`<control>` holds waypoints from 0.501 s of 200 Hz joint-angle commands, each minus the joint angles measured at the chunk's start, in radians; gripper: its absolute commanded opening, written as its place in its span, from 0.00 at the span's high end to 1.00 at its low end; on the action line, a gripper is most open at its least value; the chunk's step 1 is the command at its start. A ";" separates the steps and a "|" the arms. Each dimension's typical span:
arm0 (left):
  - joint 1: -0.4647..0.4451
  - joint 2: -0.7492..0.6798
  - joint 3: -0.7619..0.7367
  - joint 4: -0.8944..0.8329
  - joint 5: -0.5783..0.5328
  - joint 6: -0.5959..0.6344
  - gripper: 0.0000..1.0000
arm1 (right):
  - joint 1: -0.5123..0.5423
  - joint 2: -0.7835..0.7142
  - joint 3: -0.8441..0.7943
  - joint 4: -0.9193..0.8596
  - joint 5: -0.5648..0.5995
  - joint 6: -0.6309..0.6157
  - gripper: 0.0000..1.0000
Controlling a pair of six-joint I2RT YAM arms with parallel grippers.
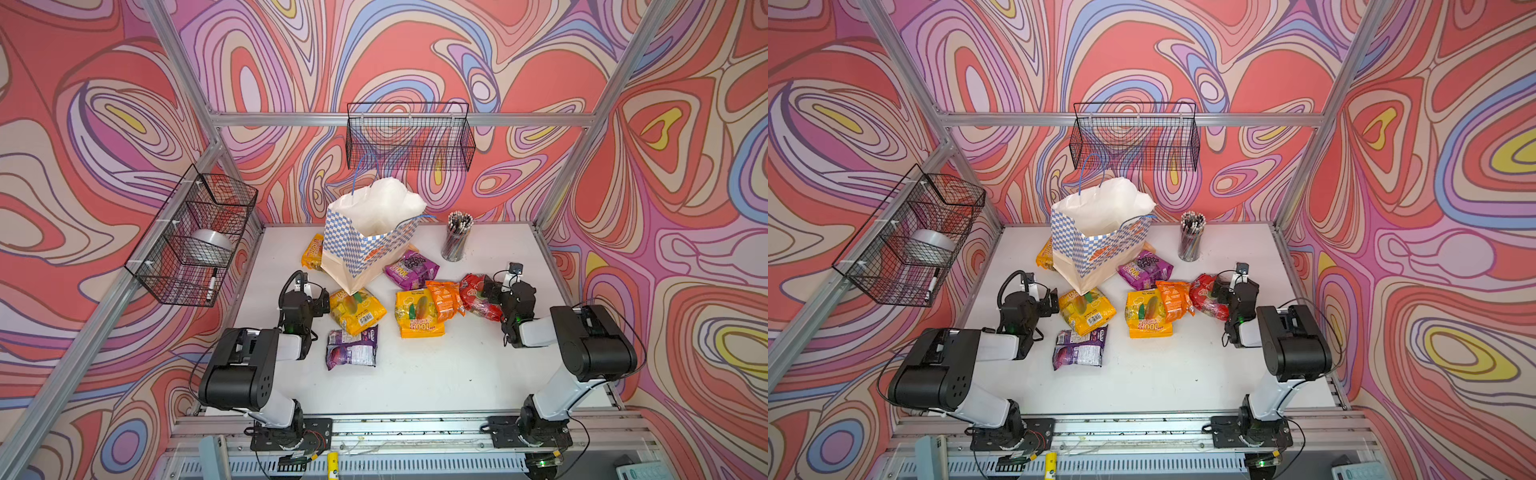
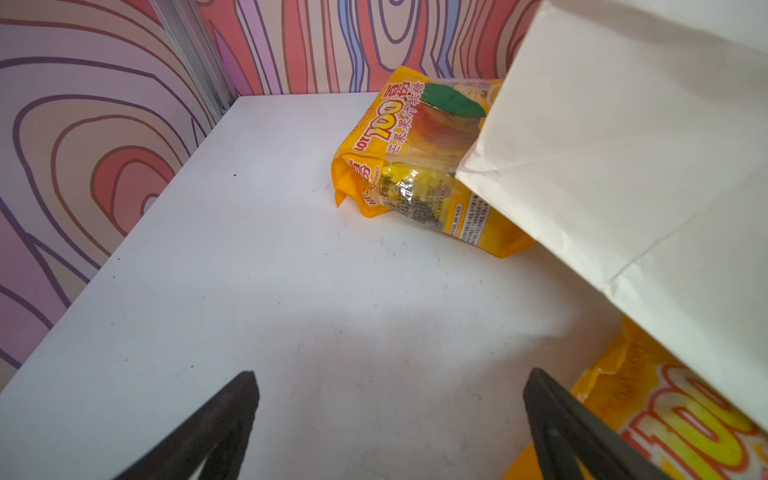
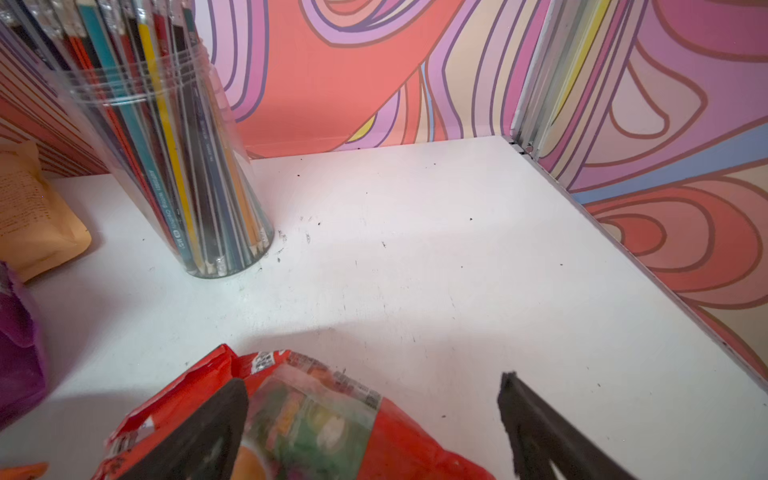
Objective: Place the snacks into the paper bag
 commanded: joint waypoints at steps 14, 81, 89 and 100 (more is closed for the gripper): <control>0.007 -0.005 0.010 0.006 0.020 0.005 0.00 | -0.006 0.001 0.003 0.000 -0.005 -0.006 0.02; 0.007 -0.002 0.019 -0.005 0.024 0.006 0.00 | -0.006 0.001 0.003 0.000 -0.005 -0.006 0.02; 0.007 -0.001 0.019 -0.005 0.024 0.006 0.00 | -0.006 0.004 0.007 -0.006 -0.007 -0.006 0.01; 0.007 -0.001 0.019 -0.005 0.021 0.006 0.00 | -0.006 0.004 0.006 -0.004 -0.007 -0.005 0.02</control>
